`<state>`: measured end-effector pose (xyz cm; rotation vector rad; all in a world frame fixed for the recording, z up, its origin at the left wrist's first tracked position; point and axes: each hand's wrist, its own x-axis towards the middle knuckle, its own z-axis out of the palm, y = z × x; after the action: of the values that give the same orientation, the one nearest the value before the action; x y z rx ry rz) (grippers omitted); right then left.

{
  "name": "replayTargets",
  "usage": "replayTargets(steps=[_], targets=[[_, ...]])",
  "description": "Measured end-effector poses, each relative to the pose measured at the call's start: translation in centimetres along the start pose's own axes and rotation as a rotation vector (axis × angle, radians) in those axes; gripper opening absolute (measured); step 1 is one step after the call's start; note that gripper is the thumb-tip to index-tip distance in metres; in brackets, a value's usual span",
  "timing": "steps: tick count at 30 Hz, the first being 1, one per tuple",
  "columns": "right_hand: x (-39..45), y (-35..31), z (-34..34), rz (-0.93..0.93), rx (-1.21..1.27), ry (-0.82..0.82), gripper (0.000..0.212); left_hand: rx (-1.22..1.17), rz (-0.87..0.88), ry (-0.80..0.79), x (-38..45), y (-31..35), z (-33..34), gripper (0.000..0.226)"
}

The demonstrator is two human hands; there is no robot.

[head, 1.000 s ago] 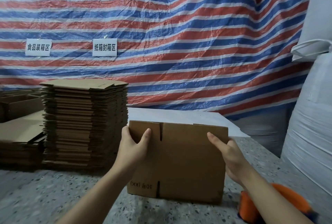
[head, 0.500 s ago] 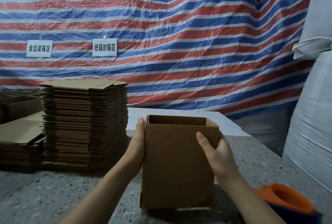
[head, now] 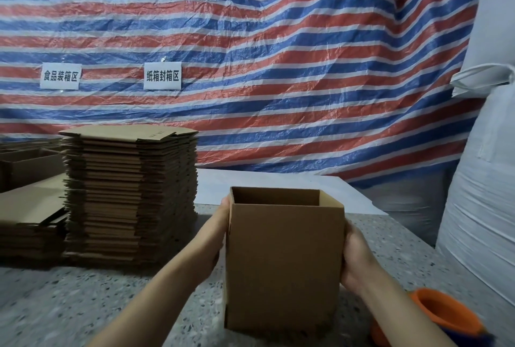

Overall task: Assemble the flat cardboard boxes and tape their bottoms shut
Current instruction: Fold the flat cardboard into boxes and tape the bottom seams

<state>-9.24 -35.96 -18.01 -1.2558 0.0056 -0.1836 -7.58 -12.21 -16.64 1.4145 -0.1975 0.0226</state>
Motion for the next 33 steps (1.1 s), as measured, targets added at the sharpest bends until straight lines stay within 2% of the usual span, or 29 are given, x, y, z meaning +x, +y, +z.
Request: replayTargets(steps=[5,8,13,22,24,26,30,33], targets=[[0.4,-0.4,0.5,0.017,0.113,-0.008,0.060,-0.093,-0.048,-0.033,0.3,0.7,0.0,0.049],[0.9,0.3,1.1,0.017,0.115,0.014,0.064,-0.086,-0.024,-0.027,0.3,0.4,0.5,0.035],[1.1,0.8,0.9,0.005,0.113,0.000,0.063,-0.140,-0.034,0.018,0.1,-0.3,0.8,0.037],[1.4,1.1,0.6,0.009,0.143,-0.023,0.072,-0.079,-0.062,-0.130,-0.2,0.2,0.4,0.023],[1.5,1.1,0.5,0.004,0.150,-0.032,0.072,-0.046,-0.089,-0.115,0.0,0.3,0.2,0.027],[1.5,1.2,0.4,0.000,0.156,-0.041,0.072,-0.071,-0.084,-0.085,0.2,0.4,0.2,0.017],[1.2,1.1,0.3,-0.001,0.159,-0.056,0.069,-0.142,-0.062,0.051,0.7,0.2,0.2,0.035],[0.9,0.7,0.5,0.000,0.167,-0.079,0.069,-0.126,-0.018,0.005,0.5,0.2,0.2,0.018]])
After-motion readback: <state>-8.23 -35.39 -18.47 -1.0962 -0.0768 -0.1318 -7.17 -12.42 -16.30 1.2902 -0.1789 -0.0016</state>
